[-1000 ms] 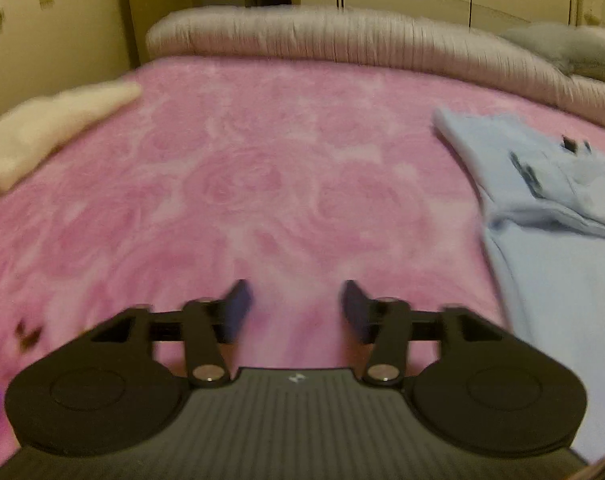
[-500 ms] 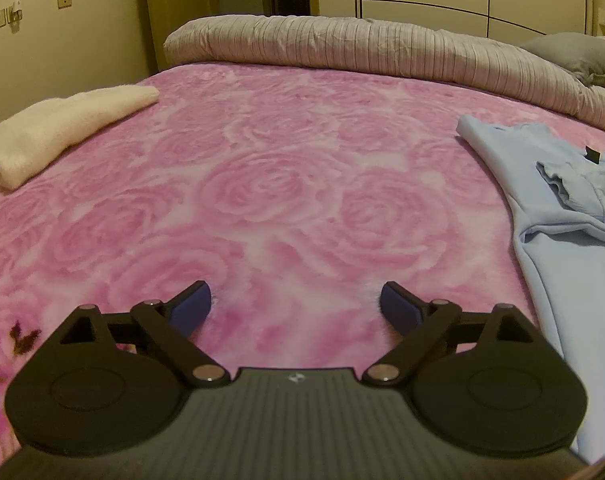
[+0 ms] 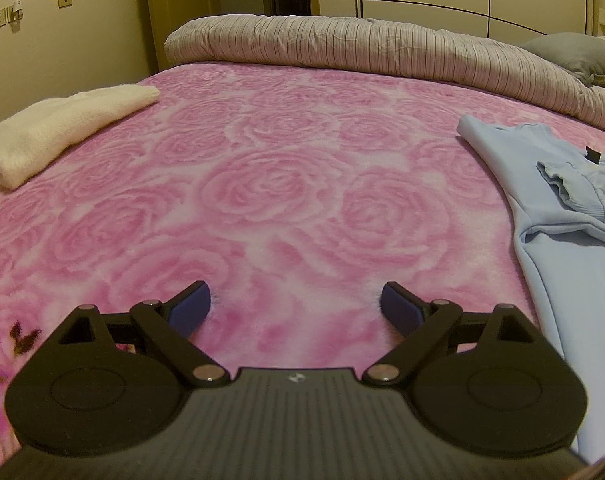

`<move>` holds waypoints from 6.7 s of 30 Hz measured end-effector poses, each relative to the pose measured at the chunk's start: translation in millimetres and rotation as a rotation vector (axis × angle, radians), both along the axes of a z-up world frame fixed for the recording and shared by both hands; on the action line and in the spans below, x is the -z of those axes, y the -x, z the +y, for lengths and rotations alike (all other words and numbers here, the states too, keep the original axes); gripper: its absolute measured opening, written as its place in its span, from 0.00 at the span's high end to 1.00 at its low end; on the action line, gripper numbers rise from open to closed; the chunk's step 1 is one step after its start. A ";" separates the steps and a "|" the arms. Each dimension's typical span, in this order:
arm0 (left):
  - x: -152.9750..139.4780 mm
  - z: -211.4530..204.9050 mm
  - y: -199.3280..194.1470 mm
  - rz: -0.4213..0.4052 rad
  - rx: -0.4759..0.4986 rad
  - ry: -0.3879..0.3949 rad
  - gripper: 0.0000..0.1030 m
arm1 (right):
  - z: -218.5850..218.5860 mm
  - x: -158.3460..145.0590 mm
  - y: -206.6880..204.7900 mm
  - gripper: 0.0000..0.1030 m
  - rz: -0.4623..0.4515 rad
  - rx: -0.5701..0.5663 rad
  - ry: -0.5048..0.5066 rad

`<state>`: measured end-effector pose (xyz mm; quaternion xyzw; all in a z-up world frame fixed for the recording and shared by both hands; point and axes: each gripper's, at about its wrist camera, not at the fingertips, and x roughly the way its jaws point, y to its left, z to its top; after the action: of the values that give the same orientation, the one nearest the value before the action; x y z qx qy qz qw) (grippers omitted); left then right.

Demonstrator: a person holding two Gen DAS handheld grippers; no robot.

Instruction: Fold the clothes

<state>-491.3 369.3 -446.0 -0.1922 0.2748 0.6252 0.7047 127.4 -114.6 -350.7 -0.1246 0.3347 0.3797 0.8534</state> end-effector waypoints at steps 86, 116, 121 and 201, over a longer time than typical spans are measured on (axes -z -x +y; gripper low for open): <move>-130.5 -280.5 -43.8 0.058 0.213 0.109 0.14 | -7.8 -10.6 241.6 0.36 0.147 -0.241 -0.099; -86.8 -191.8 -20.6 -0.158 0.318 0.311 0.14 | 40.0 4.8 189.6 0.36 0.211 -0.247 -0.048; -68.9 -153.0 -5.6 -0.315 0.308 0.403 0.21 | 53.4 17.6 155.1 0.36 0.307 -0.214 -0.061; -61.9 31.1 -30.7 -0.468 0.291 0.435 0.87 | 192.9 20.3 9.4 0.57 0.839 -0.120 -0.301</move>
<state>-460.6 400.4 -384.1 -0.4349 0.2569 0.3840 0.7729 118.0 78.3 -371.0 0.1467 0.5849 0.4908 0.6289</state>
